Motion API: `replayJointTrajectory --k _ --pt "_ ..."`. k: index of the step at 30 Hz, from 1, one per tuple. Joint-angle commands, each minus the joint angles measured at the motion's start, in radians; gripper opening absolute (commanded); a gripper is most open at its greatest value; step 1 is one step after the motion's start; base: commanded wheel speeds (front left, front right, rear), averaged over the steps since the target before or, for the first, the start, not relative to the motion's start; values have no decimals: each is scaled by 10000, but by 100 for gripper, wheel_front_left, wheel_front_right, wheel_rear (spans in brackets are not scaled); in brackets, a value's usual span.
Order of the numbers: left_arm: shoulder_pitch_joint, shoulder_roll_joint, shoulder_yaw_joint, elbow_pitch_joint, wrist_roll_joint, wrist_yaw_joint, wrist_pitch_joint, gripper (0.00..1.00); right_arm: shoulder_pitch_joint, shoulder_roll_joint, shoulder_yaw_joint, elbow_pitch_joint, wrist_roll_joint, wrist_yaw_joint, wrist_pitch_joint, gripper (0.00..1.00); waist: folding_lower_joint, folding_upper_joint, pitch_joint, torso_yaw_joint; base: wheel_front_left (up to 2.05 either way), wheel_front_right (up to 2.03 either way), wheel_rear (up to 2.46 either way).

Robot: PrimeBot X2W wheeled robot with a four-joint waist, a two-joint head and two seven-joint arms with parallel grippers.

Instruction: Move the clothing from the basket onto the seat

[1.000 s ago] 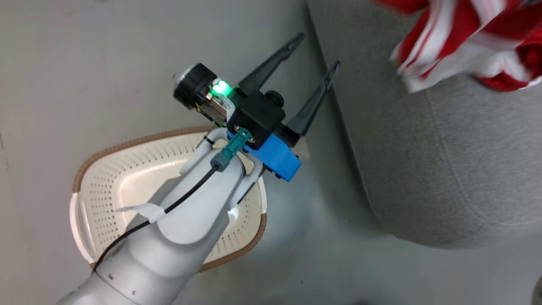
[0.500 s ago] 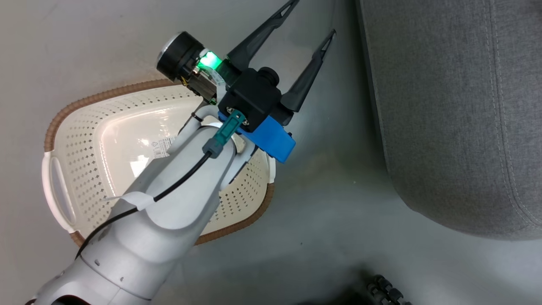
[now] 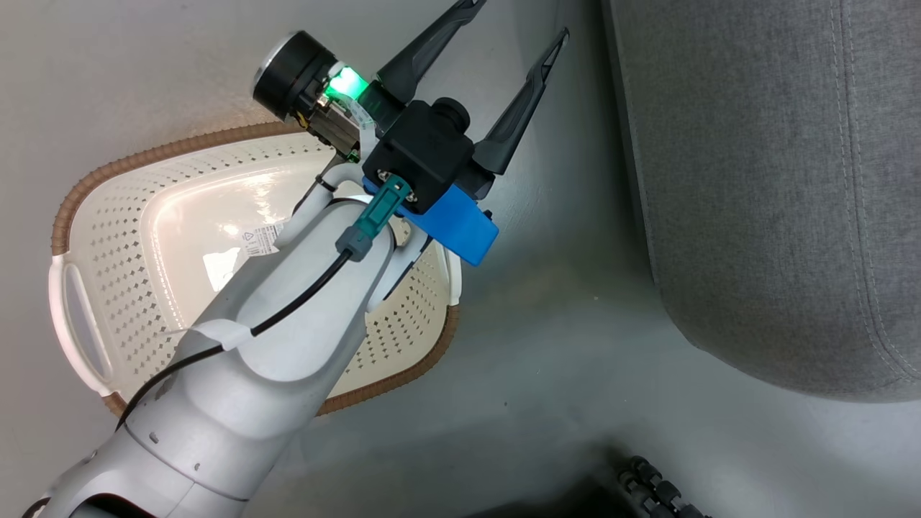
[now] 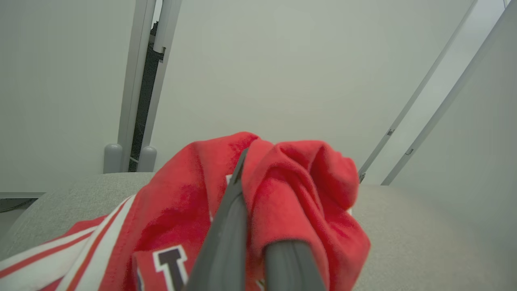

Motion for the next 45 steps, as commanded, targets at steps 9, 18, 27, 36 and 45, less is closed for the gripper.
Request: replayJointTrajectory --k 9,18,27,36,45 --pt "-90 96 -28 -84 -80 125 -1 100 751 752 416 1022 212 2 -8 0 -1 0 -71 82 0 0 0" --pt "378 69 68 45 -324 187 -44 100 1969 1301 234 292 -42 2 -8 100 -1 0 -918 -36 0 0 0" --pt "1744 -16 790 -332 -756 343 -53 100 4231 1997 801 -530 -170 2 -8 100 -1 0 -2757 -87 0 0 0" --pt "3791 -117 2267 -828 -934 593 -56 100 6052 2645 1877 -2101 -61 2 -8 100 -1 0 -4764 308 0 0 0" --pt "5589 -358 4026 -1339 -579 706 -55 100 7258 3192 2708 -3031 -87 2 -8 100 -1 0 -6269 1133 0 0 0"
